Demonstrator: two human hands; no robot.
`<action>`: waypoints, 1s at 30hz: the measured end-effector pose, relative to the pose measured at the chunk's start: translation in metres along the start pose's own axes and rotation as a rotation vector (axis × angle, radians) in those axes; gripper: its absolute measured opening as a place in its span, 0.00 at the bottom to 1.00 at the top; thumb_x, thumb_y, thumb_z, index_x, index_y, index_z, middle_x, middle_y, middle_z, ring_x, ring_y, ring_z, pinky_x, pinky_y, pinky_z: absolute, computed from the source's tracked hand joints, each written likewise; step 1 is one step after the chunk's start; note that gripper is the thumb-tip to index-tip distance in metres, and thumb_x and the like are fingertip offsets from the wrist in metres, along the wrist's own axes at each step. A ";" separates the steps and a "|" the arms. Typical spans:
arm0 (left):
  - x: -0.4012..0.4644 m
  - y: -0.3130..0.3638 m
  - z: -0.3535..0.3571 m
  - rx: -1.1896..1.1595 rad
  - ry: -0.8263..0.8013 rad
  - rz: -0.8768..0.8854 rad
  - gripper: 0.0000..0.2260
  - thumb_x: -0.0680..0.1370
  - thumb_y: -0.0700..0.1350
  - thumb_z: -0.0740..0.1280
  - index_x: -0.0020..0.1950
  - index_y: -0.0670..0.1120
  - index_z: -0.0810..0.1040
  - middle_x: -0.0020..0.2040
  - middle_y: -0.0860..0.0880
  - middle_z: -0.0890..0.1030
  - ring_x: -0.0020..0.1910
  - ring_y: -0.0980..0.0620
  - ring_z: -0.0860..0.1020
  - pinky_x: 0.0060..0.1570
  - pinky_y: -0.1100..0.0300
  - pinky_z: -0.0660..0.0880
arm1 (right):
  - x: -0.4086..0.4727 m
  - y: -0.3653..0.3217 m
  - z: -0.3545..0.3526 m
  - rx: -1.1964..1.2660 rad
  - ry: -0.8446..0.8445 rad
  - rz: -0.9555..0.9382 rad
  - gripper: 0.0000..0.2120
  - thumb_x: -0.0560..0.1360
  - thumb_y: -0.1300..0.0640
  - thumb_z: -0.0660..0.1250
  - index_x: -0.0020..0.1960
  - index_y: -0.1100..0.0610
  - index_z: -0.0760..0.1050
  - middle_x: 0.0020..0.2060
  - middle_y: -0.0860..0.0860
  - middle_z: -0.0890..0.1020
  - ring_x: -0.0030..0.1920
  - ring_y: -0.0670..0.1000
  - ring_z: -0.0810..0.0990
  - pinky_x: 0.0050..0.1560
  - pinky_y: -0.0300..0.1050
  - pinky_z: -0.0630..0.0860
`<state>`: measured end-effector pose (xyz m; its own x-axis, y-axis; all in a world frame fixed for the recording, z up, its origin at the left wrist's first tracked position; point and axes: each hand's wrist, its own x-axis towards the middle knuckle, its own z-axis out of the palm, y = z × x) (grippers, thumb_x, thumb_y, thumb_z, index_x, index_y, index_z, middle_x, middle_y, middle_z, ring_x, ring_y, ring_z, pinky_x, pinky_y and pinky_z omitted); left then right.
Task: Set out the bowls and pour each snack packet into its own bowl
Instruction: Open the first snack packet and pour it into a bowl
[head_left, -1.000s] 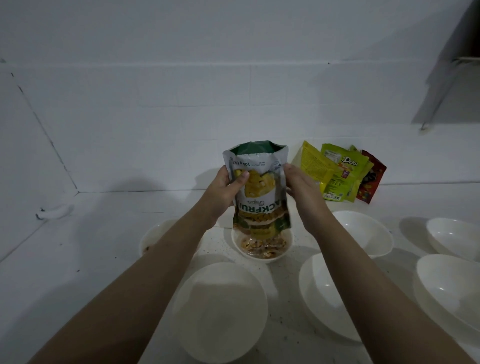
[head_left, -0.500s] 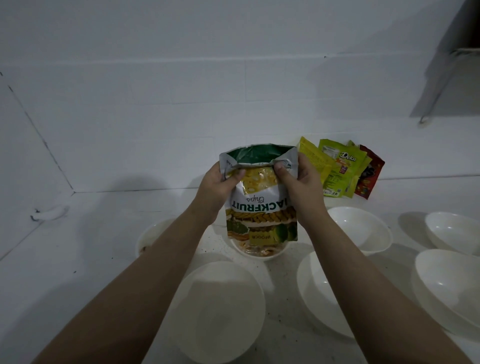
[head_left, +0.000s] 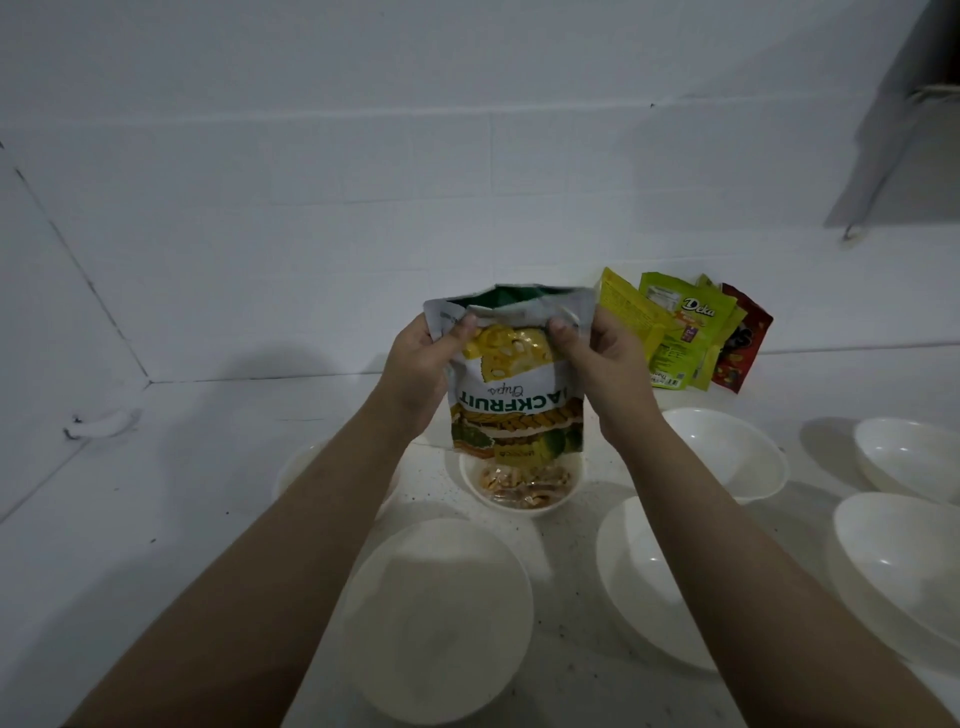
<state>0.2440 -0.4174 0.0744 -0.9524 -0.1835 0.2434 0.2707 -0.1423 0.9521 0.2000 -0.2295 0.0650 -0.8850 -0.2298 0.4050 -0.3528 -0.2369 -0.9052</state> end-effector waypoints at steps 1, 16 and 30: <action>0.001 0.002 -0.003 -0.011 0.011 0.010 0.16 0.81 0.41 0.64 0.65 0.34 0.73 0.59 0.37 0.80 0.58 0.41 0.80 0.59 0.46 0.77 | -0.002 0.003 -0.005 -0.026 -0.046 0.041 0.08 0.78 0.57 0.69 0.57 0.55 0.79 0.48 0.51 0.86 0.49 0.51 0.85 0.45 0.47 0.83; 0.006 0.022 -0.031 -0.259 0.304 -0.007 0.16 0.78 0.42 0.69 0.63 0.36 0.76 0.60 0.36 0.80 0.59 0.36 0.79 0.59 0.40 0.76 | -0.025 0.048 -0.007 -0.504 0.096 0.123 0.06 0.74 0.52 0.73 0.50 0.53 0.82 0.42 0.49 0.86 0.43 0.49 0.85 0.49 0.55 0.82; -0.018 -0.020 -0.099 -0.341 0.499 -0.338 0.16 0.79 0.46 0.68 0.64 0.40 0.77 0.54 0.42 0.81 0.44 0.49 0.83 0.38 0.56 0.82 | -0.064 0.011 0.065 -0.233 0.267 0.242 0.06 0.78 0.58 0.68 0.48 0.50 0.83 0.42 0.51 0.87 0.45 0.57 0.86 0.46 0.59 0.83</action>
<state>0.2701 -0.5074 0.0327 -0.8358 -0.4895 -0.2485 0.0774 -0.5532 0.8294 0.2724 -0.2789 0.0377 -0.9874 0.0071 0.1579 -0.1578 0.0204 -0.9873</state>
